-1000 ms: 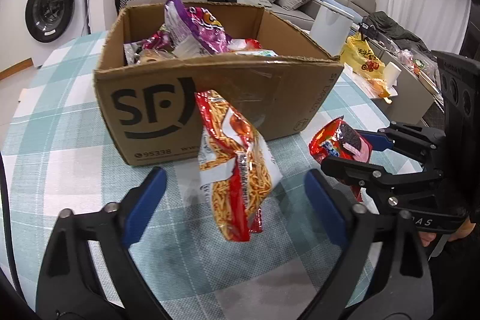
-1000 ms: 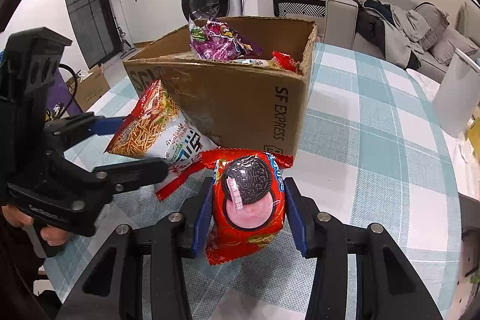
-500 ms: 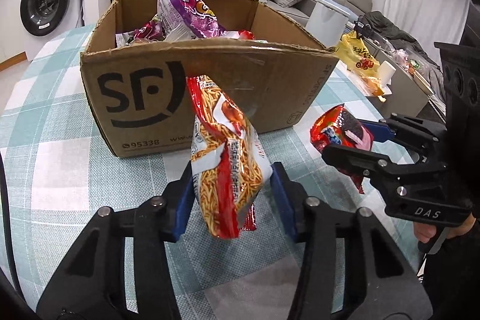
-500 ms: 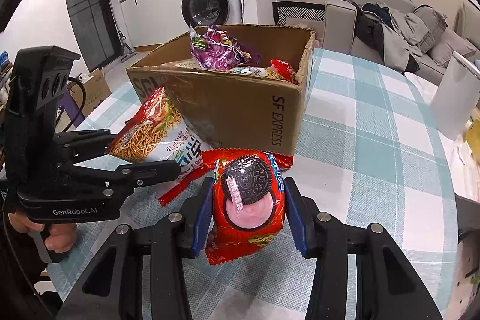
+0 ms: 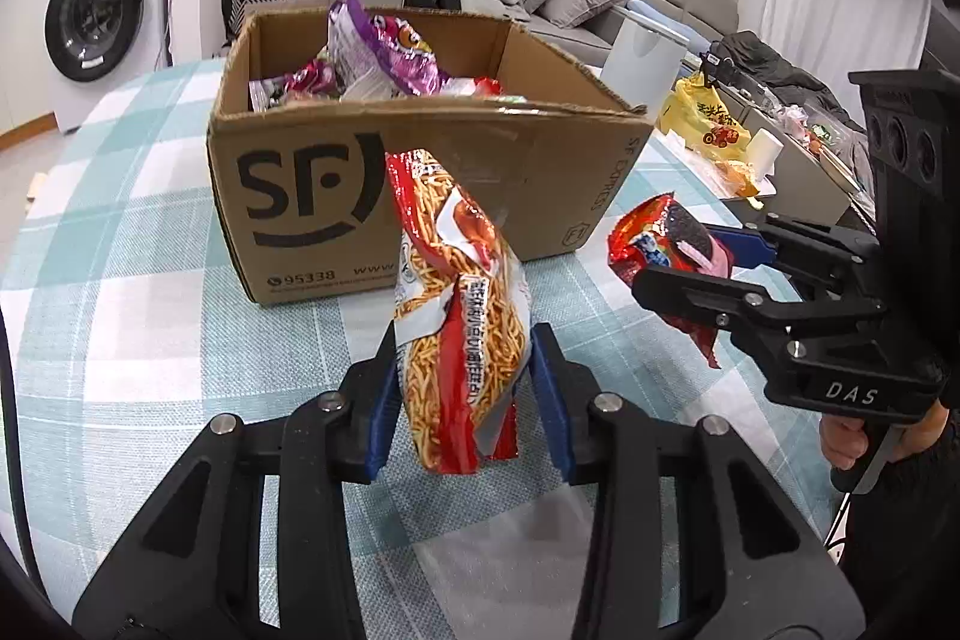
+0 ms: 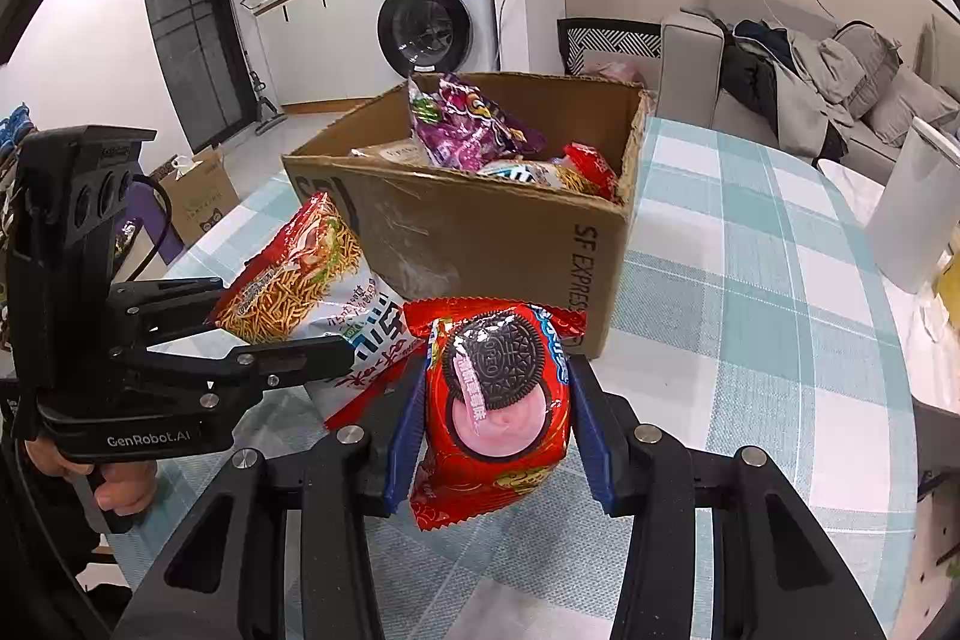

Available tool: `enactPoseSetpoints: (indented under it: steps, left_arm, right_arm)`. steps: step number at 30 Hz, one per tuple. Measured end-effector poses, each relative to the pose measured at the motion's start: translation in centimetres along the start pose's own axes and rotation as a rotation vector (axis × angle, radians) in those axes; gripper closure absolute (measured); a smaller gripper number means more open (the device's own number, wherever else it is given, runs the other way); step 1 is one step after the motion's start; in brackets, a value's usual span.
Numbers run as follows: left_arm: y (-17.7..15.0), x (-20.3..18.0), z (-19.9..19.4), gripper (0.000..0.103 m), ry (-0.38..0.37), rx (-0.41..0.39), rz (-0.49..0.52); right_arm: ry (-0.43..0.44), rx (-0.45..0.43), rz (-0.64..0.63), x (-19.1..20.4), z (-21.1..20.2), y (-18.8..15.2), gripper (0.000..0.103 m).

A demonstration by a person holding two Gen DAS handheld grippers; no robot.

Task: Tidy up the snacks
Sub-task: 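Lift the noodle bag with the left tool while the right tool lifts the cookie pack over the box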

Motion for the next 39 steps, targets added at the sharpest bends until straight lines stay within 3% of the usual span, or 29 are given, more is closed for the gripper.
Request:
enactPoseSetpoints:
  steps: [23, 39]
  left_arm:
    - [3.0, -0.7, -7.9, 0.068, 0.007, -0.135, 0.028]
    - [9.4, -0.3, -11.9, 0.068, 0.044, -0.232, 0.029]
  right_arm:
    - [0.021, -0.106, -0.021, 2.0, -3.4, 2.9, 0.057]
    - [-0.008, -0.177, 0.000, 1.8, -5.3, 6.8, 0.057]
Point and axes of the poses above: each gripper's, at about its wrist camera, not at the fingertips, and z roughly the way its jaws point, x to its left, y to its top, the point moved 6 cm from there along z, roughly the way its jaws point, and after that the axes turned 4 degrees about -z, right-handed, at the moved point
